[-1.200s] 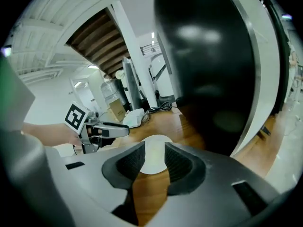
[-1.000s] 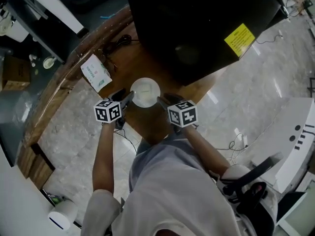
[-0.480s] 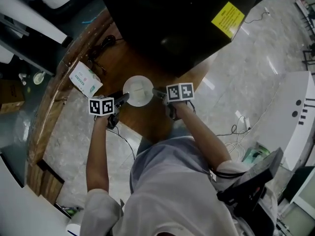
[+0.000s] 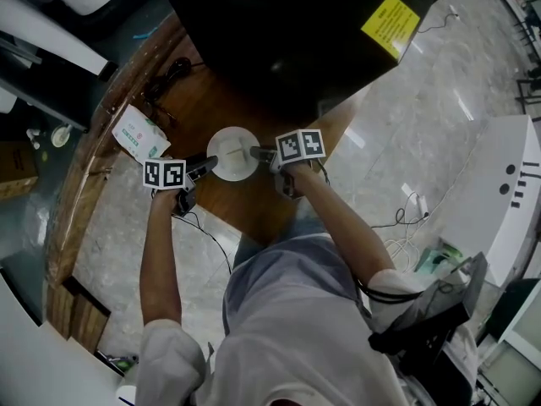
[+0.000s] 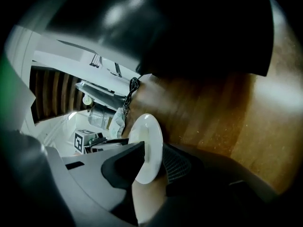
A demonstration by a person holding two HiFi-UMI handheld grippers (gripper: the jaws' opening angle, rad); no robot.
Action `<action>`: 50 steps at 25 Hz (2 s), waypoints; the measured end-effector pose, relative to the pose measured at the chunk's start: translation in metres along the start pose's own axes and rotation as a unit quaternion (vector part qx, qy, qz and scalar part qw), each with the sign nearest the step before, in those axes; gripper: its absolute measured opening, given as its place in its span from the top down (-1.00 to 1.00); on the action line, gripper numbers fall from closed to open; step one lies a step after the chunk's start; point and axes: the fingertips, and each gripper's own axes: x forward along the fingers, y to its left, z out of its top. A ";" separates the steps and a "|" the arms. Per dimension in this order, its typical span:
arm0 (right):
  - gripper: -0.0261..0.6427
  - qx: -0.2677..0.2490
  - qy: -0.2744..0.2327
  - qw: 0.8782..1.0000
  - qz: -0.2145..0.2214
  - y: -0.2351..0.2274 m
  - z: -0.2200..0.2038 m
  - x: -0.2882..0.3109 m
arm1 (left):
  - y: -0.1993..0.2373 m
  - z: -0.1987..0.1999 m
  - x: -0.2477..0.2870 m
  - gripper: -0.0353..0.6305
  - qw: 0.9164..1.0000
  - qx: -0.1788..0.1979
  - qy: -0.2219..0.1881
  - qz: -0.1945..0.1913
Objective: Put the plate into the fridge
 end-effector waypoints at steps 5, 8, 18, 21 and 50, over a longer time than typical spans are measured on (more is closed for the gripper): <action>0.58 0.045 -0.008 0.998 0.030 0.003 -0.001 0.001 | 0.003 0.001 -0.002 0.40 1.000 -0.003 0.003 0.008; 0.63 0.078 0.013 0.994 0.081 0.009 -0.008 0.003 | 0.009 0.005 -0.004 0.41 0.999 -0.029 -0.011 0.011; 0.79 0.045 -0.030 0.996 0.077 0.011 -0.010 0.011 | 0.019 0.017 -0.004 0.42 0.997 -0.063 -0.045 0.021; 0.83 0.079 -0.030 0.992 0.095 0.010 -0.009 0.011 | 0.019 0.016 -0.004 0.42 0.997 -0.061 -0.046 0.025; 0.85 0.105 -0.068 0.977 0.171 0.012 -0.030 -0.023 | -0.007 -0.008 0.004 0.44 0.987 0.089 -0.102 0.091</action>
